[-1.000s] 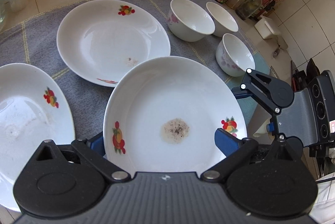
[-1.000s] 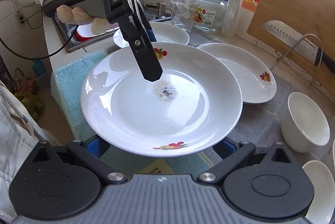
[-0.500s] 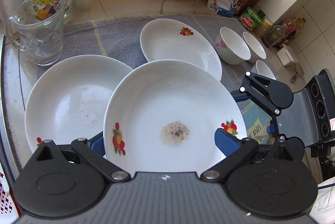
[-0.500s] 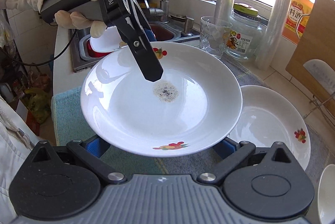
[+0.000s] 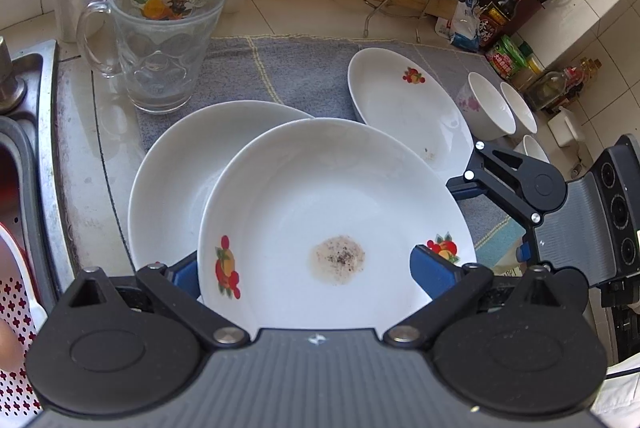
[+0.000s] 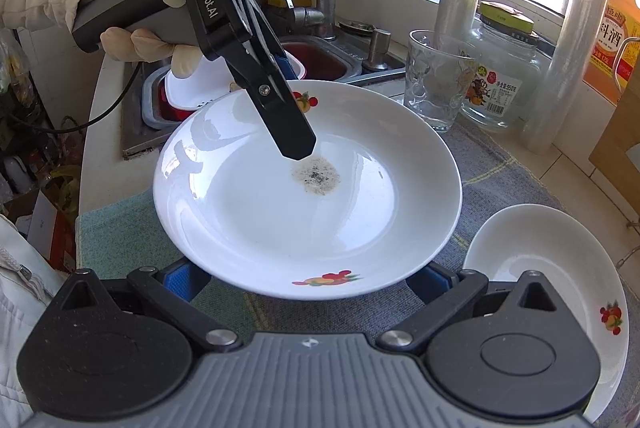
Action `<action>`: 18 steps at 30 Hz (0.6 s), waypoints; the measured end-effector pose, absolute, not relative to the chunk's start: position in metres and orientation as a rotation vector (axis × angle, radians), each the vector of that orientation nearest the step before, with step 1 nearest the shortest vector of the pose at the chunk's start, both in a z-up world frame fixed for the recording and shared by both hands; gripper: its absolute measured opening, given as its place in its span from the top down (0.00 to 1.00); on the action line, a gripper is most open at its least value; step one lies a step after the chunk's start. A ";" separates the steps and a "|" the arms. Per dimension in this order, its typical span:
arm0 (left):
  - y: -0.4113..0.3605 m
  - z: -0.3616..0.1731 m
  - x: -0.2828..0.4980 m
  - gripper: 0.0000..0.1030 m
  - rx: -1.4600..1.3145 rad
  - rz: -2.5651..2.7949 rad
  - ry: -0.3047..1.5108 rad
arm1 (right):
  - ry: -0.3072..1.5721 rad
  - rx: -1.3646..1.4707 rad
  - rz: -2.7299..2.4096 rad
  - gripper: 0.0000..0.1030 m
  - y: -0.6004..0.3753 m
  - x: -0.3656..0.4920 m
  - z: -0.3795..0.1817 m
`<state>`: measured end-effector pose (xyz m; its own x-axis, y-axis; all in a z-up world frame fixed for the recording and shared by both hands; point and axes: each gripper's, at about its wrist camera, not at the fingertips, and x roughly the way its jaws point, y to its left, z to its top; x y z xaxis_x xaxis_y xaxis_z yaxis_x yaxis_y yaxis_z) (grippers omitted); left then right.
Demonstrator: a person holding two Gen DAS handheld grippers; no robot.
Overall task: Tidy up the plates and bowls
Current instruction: 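Lower the stained plate onto the plate by the sink and open the left gripper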
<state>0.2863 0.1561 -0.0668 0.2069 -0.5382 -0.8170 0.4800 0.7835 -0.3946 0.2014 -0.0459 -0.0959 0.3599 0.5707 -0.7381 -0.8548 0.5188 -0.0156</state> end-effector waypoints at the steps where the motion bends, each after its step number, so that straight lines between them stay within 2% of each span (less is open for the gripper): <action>1: 0.157 -0.068 0.288 0.03 -0.056 -0.715 1.163 | 0.751 -0.435 0.955 0.00 -0.045 0.202 -0.096; 18: 0.153 -0.079 0.311 0.03 -0.009 -0.756 1.209 | 0.798 -0.392 0.901 0.00 -0.045 0.213 -0.092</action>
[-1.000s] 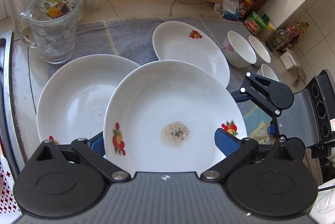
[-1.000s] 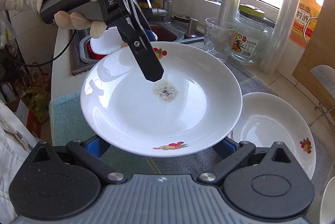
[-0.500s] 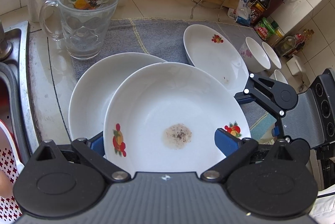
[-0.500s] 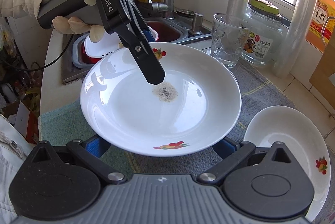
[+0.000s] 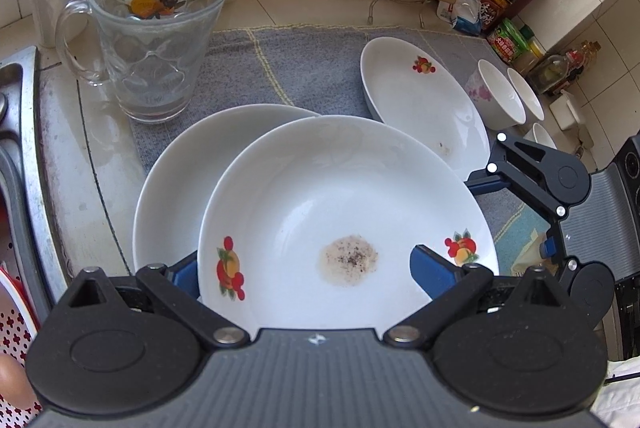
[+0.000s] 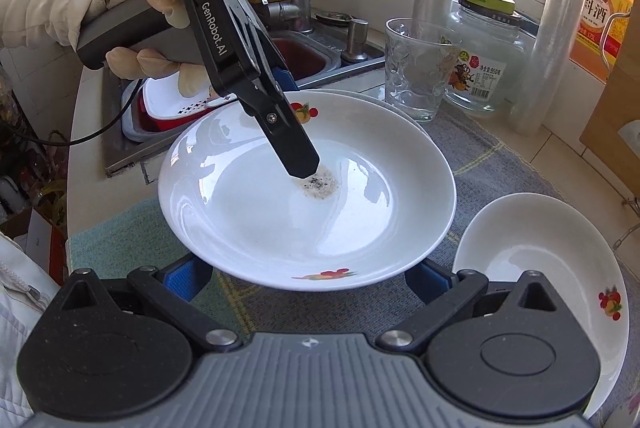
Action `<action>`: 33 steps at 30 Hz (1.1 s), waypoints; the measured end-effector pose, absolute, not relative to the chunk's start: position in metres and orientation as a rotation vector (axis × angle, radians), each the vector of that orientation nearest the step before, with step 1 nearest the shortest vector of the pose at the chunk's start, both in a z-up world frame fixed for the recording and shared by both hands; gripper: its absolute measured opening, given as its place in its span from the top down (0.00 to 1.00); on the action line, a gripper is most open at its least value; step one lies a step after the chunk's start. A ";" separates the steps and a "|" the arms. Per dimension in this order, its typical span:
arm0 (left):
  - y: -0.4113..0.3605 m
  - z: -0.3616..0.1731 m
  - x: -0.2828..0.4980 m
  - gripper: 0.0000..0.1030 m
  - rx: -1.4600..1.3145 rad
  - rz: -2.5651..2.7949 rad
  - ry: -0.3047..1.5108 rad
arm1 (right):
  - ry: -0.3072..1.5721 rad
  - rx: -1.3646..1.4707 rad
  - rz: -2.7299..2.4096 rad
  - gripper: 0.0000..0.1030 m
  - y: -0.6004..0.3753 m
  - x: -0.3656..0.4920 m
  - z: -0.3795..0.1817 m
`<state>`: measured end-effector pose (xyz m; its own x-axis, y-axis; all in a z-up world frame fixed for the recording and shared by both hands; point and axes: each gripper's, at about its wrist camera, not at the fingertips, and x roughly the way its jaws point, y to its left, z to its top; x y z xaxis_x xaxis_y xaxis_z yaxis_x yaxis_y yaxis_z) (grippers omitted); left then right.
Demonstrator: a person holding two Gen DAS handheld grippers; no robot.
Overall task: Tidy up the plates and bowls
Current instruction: 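Lower the stained plate onto the plate by the sink and open the left gripper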
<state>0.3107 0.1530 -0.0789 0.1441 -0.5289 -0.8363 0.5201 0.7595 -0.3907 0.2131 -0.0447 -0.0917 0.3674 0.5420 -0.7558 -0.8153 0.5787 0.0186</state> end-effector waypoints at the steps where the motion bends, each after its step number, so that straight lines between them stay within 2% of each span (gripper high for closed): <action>1: 0.153 -0.080 0.312 0.03 -0.005 -0.758 1.215 | 0.799 -0.391 0.901 0.00 -0.045 0.214 -0.092; 17: 0.154 -0.082 0.322 0.03 0.055 -0.720 1.288 | 0.803 -0.354 0.908 0.00 -0.045 0.219 -0.090; 33: 0.173 -0.072 0.321 0.03 -0.042 -0.696 1.293 | 0.786 -0.379 0.929 0.00 -0.040 0.224 -0.087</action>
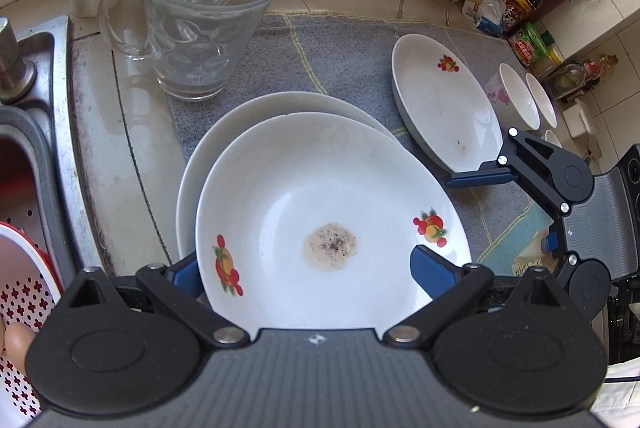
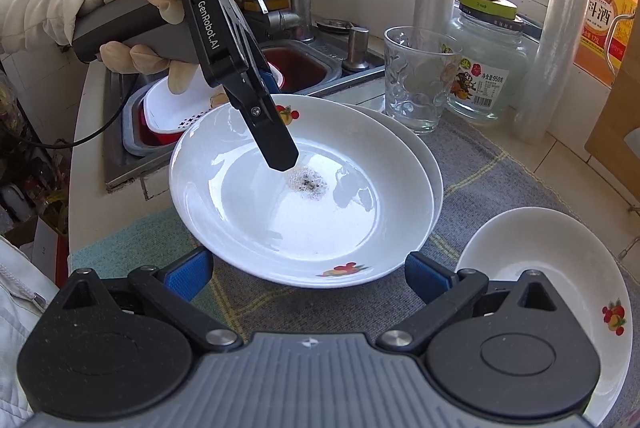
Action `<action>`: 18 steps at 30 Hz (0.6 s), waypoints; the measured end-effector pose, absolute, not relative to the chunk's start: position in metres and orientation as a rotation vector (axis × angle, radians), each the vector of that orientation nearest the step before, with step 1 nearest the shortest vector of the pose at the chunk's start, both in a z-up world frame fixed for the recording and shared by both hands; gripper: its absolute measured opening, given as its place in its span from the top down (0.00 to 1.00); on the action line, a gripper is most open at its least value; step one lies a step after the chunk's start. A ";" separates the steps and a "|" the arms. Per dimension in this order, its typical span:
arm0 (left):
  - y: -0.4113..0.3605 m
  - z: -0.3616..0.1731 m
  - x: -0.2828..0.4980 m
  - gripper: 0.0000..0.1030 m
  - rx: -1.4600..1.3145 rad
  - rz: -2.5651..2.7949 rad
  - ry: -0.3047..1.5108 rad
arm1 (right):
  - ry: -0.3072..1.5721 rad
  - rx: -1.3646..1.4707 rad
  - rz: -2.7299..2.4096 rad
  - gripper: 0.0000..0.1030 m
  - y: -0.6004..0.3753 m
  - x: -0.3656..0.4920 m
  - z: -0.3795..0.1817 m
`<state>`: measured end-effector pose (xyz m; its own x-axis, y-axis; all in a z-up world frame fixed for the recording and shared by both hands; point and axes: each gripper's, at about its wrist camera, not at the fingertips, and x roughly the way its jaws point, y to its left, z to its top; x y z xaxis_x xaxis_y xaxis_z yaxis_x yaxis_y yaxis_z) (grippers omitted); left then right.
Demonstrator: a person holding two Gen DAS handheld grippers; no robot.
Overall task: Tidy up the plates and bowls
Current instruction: 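Lower the stained plate onto the plate by the sink and open the left gripper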
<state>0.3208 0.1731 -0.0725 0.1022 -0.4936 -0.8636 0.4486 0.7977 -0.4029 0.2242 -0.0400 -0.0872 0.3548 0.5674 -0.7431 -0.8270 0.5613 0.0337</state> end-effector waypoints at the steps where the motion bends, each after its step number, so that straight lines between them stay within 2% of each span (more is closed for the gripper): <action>1: 0.174 -0.071 0.320 0.03 -0.042 -0.693 1.288 | 0.782 -0.390 0.928 0.00 -0.038 0.224 -0.087; 18: 0.167 -0.060 0.301 0.03 0.078 -0.617 1.215 | 0.777 -0.421 0.883 0.00 -0.041 0.217 -0.087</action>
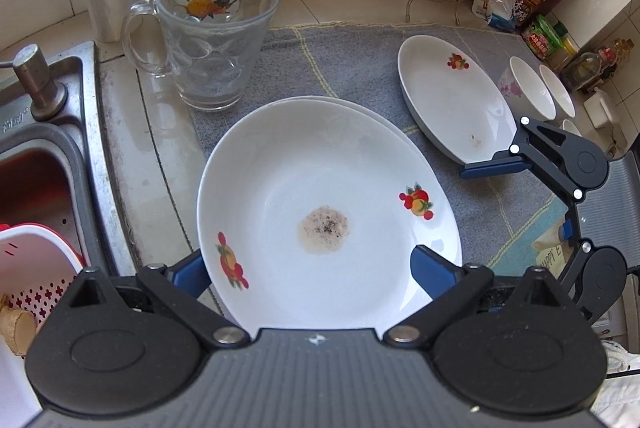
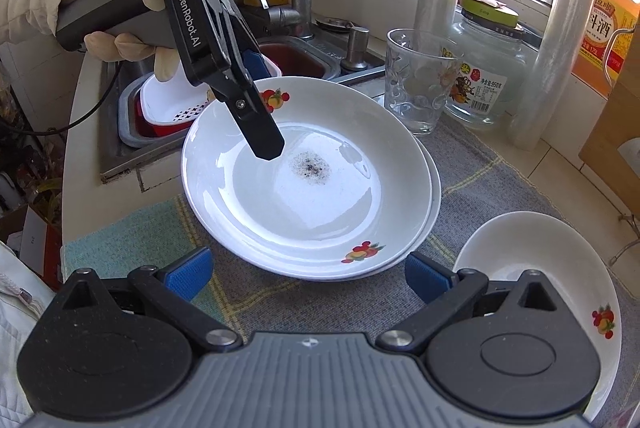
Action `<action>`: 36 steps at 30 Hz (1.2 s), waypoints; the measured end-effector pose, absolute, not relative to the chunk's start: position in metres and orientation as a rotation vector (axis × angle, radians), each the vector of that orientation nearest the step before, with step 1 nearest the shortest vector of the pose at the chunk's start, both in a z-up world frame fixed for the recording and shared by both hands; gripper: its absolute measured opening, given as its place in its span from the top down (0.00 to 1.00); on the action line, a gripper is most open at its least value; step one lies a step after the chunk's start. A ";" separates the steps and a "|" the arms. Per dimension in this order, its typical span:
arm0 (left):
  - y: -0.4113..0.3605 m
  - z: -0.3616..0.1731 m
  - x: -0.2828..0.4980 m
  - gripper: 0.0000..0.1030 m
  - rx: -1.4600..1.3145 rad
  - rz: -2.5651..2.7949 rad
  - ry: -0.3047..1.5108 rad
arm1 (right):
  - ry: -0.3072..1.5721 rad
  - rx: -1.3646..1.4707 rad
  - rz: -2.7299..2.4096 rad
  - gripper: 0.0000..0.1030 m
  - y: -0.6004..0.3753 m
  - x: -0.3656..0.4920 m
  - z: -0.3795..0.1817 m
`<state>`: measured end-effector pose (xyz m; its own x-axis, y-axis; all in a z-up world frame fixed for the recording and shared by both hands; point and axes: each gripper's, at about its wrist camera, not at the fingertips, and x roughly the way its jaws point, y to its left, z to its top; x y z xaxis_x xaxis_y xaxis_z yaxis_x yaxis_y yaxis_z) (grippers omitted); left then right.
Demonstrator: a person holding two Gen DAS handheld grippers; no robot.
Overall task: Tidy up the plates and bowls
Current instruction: 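Lower the stained plate onto the plate by the sink and open the left gripper, then withdraw the left gripper toward the center plate while the right gripper moves toward the bowls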
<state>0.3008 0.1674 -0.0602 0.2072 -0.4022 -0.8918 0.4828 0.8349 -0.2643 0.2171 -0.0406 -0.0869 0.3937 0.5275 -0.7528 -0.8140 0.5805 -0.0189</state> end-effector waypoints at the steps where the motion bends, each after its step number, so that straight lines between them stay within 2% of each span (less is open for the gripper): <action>1: 0.167 -0.060 0.300 0.03 0.099 -0.609 1.206 | 0.779 -0.420 0.873 0.00 -0.042 0.217 -0.087; 7: 0.169 -0.059 0.289 0.03 0.148 -0.577 1.154 | 0.802 -0.415 0.787 0.00 -0.050 0.210 -0.089; 17: 0.130 -0.039 0.238 0.02 0.246 -0.614 0.838 | 0.812 -0.362 0.544 0.00 -0.074 0.193 -0.081; 22: 0.102 -0.042 0.210 0.02 0.283 -0.592 0.743 | 0.817 -0.330 0.467 0.00 -0.098 0.186 -0.076; 28: 0.060 -0.047 0.179 0.01 0.346 -0.549 0.674 | 0.791 -0.338 0.420 0.00 -0.132 0.184 -0.068; 36: -0.005 -0.070 0.170 0.01 0.251 -0.516 0.756 | 0.769 -0.344 0.473 0.00 -0.180 0.198 -0.048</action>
<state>0.1700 -0.0052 -0.0700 0.6117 -0.3538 -0.7075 0.5300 0.8473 0.0345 0.1985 -0.1799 -0.0485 0.6231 0.2805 -0.7301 -0.5249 0.8421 -0.1244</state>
